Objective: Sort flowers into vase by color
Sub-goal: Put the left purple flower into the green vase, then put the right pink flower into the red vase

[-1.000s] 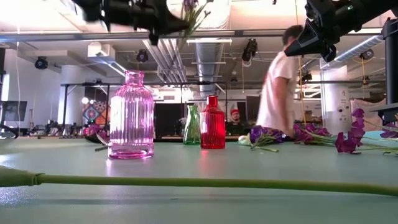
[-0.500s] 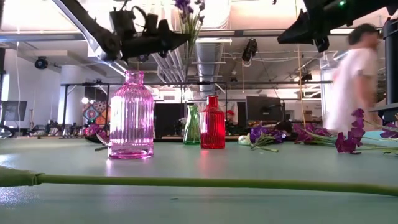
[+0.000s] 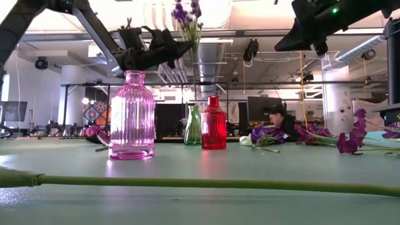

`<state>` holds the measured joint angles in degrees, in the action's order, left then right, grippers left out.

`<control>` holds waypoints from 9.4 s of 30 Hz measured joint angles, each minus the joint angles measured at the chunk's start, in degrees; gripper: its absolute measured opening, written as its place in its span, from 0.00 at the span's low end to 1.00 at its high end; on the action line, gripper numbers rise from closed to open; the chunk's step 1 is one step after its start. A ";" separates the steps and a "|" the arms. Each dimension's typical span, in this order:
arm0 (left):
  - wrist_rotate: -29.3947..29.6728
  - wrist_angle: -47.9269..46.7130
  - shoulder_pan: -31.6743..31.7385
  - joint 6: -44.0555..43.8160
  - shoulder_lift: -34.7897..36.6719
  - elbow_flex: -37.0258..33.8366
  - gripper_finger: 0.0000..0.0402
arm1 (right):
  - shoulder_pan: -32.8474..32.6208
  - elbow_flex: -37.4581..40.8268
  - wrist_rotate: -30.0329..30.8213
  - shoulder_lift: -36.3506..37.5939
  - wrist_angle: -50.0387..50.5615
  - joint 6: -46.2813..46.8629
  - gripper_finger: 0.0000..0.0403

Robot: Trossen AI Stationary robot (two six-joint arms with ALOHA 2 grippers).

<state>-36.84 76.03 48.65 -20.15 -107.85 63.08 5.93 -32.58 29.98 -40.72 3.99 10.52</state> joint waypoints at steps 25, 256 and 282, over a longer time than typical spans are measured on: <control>-7.69 -2.43 1.70 -1.40 -3.55 0.81 0.00 | 0.00 0.00 -0.12 -0.71 0.14 -0.04 0.07; 38.37 -99.08 -23.23 7.35 61.04 -23.49 0.20 | 11.43 -1.02 -29.77 -28.90 -58.34 -8.00 0.04; 38.45 -99.38 -23.22 7.68 61.06 -23.49 0.20 | 11.43 -1.55 -29.90 -31.83 -55.05 -11.89 0.04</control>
<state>1.61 -23.35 25.43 -12.47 -46.78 39.59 17.37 -34.13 0.08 -72.55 -51.07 -1.37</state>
